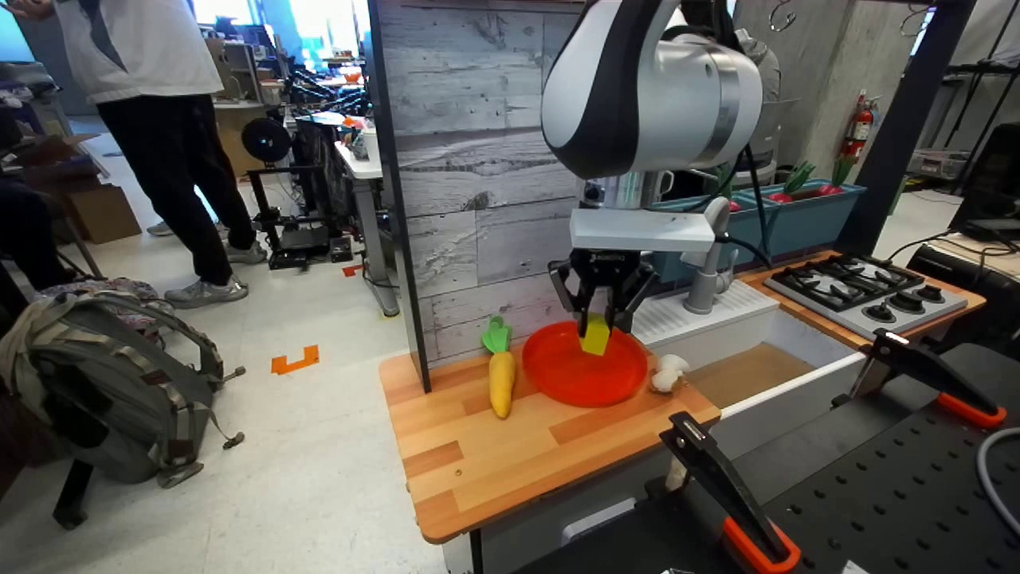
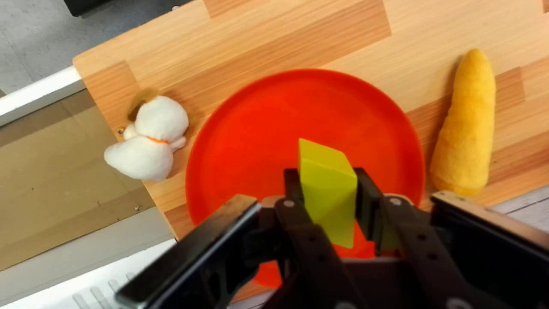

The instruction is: Pick the yellow block and put it on the plate

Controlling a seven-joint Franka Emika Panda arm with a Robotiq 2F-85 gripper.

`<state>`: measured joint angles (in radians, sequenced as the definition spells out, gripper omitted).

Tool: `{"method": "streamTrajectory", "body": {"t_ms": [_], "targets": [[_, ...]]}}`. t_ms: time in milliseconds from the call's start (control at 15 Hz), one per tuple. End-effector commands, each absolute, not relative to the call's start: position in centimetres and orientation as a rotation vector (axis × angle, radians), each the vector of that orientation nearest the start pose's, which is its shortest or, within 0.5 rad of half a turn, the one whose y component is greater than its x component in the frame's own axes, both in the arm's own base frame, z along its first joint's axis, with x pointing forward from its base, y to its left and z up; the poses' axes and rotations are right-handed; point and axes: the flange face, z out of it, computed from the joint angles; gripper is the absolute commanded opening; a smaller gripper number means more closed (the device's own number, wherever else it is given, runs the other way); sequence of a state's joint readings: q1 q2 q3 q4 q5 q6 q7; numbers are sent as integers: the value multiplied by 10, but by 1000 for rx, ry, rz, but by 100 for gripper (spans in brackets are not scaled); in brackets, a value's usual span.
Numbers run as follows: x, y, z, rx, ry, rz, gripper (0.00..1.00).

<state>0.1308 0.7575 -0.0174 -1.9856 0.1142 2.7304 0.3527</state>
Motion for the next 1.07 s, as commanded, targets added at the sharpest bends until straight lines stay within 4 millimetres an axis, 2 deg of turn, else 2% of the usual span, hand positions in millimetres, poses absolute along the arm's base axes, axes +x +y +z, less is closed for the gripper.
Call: {"method": "streamTrajectory", "body": {"t_ms": [0, 400, 733, 800, 867, 1000], "targets": [[601, 63, 57, -3077, 554, 69, 8], [606, 60, 20, -3132, 591, 106, 8], [612, 64, 6, -3145, 597, 111, 8], [612, 65, 5, -3152, 601, 115, 58], [613, 65, 4, -3153, 600, 121, 58], [615, 66, 3, -3149, 604, 147, 72]]}}
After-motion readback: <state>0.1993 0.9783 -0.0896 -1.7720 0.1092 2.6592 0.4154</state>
